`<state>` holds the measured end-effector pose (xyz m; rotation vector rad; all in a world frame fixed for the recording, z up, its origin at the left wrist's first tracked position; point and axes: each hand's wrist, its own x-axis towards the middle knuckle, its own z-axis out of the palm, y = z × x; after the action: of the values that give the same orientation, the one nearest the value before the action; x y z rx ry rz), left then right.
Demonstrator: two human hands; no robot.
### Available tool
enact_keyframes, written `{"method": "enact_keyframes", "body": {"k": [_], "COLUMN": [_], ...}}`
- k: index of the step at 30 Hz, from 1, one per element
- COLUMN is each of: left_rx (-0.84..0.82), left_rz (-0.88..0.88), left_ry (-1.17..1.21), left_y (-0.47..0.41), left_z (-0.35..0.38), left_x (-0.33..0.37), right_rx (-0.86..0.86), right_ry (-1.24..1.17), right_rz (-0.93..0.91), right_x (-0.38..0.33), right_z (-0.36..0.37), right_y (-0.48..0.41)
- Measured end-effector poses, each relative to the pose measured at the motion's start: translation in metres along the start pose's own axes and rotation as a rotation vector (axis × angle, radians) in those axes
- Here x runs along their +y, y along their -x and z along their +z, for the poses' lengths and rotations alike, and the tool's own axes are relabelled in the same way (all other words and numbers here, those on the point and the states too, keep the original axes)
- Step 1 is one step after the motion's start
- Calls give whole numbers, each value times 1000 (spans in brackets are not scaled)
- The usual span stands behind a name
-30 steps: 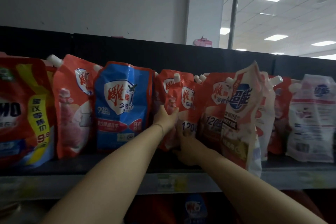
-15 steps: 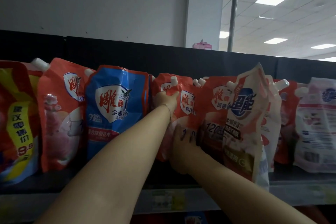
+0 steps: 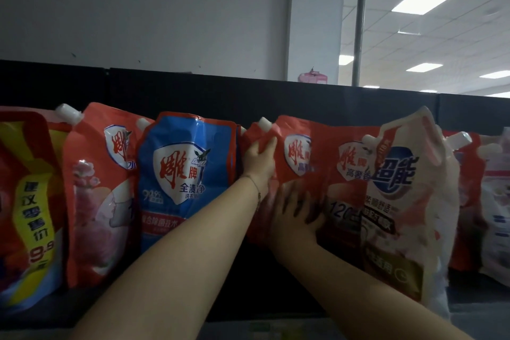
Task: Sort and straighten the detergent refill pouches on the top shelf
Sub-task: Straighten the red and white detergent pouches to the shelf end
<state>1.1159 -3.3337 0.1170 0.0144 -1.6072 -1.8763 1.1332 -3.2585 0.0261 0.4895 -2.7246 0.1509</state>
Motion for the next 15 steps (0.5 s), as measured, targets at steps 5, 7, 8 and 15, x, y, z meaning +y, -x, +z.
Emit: {"method": "enact_keyframes", "body": {"k": [5, 7, 8, 15], "left_rx": [-13, -80, -116, -271], "left_rz": [122, 193, 214, 211], "left_ry": [-378, -602, -698, -956], "left_y": [-6, -3, 0, 19], "left_z": [-11, -14, -16, -29], "left_x": [-8, -10, -11, -19], "right_rx": [64, 96, 90, -92], "right_ry": [-4, 17, 17, 108], "right_rz": [-18, -77, -87, -470], "right_x": [-10, -14, -16, 20], "right_z": [33, 50, 51, 30], "right_y": [-27, -46, -51, -66]}}
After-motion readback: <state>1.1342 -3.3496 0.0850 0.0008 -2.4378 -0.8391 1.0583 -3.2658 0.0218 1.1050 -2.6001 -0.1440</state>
